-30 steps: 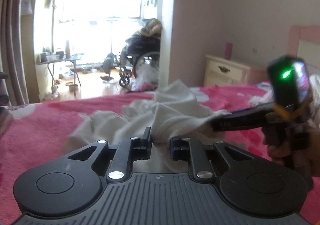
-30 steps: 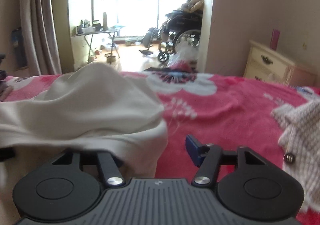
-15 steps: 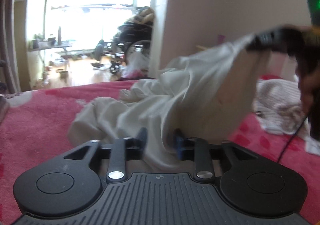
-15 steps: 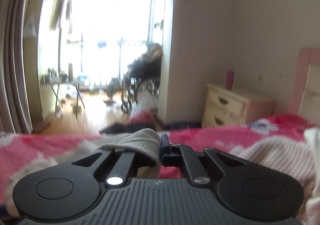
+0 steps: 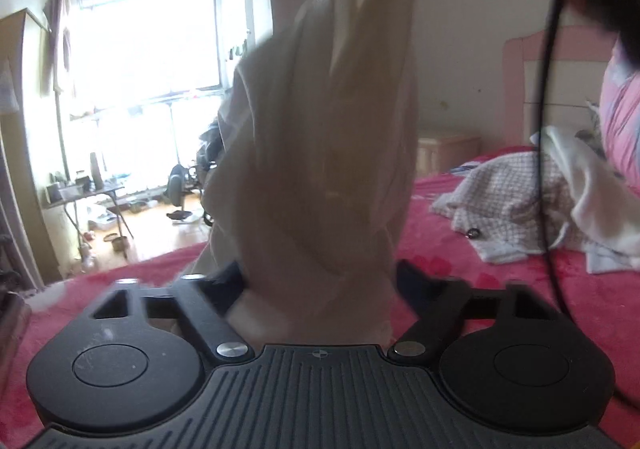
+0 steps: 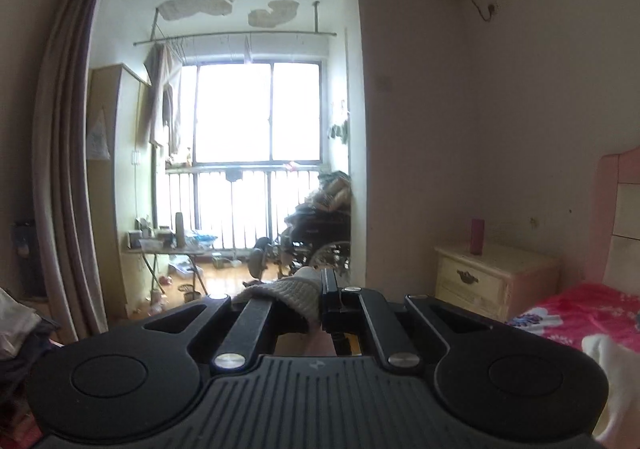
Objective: Fold clothes
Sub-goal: 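Lift the sweatshirt high with both grippers to shake it out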
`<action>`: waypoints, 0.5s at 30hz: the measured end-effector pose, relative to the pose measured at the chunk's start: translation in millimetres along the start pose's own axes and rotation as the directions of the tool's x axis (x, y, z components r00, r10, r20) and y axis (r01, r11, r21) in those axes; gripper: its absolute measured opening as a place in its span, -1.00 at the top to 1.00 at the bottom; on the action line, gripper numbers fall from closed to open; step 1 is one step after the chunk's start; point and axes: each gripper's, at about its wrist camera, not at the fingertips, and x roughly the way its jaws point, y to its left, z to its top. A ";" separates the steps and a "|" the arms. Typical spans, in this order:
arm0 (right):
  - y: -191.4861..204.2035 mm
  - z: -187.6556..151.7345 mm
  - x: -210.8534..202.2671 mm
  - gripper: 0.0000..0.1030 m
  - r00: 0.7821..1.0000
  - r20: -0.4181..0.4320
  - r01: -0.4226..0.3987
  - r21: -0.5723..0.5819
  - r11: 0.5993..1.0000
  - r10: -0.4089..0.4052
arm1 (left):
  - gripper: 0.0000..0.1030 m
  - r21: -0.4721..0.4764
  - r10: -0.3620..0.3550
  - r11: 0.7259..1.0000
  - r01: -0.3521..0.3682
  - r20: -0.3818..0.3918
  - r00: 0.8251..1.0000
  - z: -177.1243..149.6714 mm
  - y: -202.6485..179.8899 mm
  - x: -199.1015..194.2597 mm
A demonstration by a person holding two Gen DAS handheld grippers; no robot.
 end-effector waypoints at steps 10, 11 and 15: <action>-42.2 26.7 -49.6 0.94 0.995 0.050 0.087 0.031 0.996 -0.089 | 0.98 -0.145 0.067 0.988 -0.053 0.093 0.993 59.9 70.2 -81.9; -45.9 30.2 -57.3 0.94 0.993 0.062 0.094 0.030 0.995 -0.096 | 0.98 -0.148 0.076 0.987 -0.060 0.110 0.991 70.0 76.9 -92.4; -35.4 53.3 -97.8 0.94 0.989 0.112 0.094 0.021 0.995 -0.096 | 0.97 -0.124 0.103 0.989 -0.078 0.211 0.972 117.2 84.3 -136.1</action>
